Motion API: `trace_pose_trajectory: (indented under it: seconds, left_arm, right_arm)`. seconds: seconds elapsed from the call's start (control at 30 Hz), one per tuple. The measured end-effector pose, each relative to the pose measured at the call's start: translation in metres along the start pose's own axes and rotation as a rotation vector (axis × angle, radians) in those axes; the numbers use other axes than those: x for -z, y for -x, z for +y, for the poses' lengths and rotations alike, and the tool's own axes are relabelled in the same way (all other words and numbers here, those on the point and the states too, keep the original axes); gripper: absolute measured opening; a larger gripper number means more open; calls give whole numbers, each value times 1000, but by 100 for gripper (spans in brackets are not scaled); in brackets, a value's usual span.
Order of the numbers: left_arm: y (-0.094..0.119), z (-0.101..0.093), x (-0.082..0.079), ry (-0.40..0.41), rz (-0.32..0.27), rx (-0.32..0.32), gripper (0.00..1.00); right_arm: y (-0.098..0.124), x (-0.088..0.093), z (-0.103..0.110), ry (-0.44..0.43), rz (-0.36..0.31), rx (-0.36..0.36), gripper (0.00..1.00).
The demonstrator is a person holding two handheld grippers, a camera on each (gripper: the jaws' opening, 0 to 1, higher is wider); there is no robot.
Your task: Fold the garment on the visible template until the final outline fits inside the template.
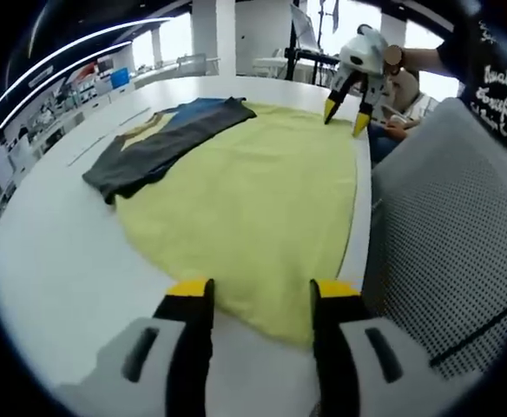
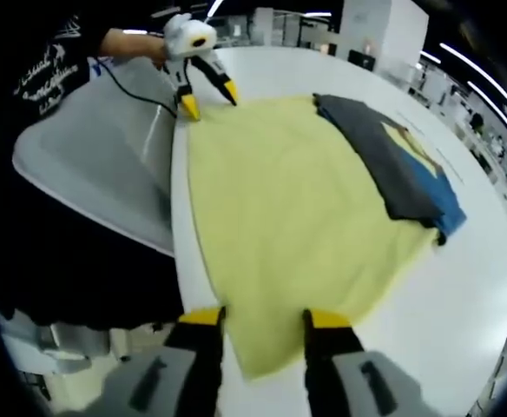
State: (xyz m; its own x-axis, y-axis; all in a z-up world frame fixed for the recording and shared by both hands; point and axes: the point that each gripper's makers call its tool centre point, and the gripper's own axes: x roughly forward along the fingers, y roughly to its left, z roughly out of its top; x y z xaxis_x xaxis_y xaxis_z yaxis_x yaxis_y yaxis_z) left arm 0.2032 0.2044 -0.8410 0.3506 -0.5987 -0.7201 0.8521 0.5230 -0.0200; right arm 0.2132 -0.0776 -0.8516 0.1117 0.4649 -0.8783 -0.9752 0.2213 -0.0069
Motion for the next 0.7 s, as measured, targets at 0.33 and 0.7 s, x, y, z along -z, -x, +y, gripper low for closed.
trace_pose_trajectory:
  seconds: [0.33, 0.7]
  left_arm:
    - [4, -14, 5, -54, 41, 45, 46]
    - [3, -13, 7, -116, 74, 63, 45]
  right_arm:
    - [0, -1, -6, -27, -6, 15, 22]
    - [-1, -2, -8, -39, -12, 16, 20]
